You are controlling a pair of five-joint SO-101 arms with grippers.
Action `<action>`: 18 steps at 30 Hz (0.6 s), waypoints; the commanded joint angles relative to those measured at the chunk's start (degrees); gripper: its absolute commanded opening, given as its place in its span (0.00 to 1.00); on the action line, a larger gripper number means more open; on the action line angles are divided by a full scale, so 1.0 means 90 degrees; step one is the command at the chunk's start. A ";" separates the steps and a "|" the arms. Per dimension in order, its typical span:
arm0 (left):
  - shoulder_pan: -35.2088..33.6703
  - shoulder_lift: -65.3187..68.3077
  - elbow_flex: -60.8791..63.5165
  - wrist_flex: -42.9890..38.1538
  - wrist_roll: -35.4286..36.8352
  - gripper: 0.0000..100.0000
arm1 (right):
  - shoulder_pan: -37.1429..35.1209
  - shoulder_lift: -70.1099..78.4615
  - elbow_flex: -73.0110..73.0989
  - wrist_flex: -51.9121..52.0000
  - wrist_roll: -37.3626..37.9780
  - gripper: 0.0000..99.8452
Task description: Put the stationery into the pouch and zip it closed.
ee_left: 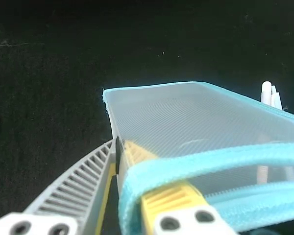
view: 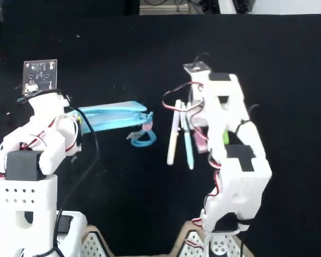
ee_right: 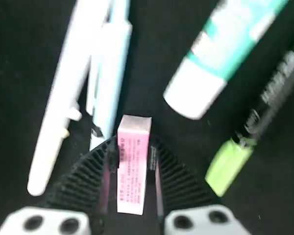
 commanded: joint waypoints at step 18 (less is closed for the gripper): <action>-0.0063 0.0020 0.0073 0.0049 -0.0039 0.03 | 0.0195 -0.1148 0.1880 -0.0869 0.1182 0.12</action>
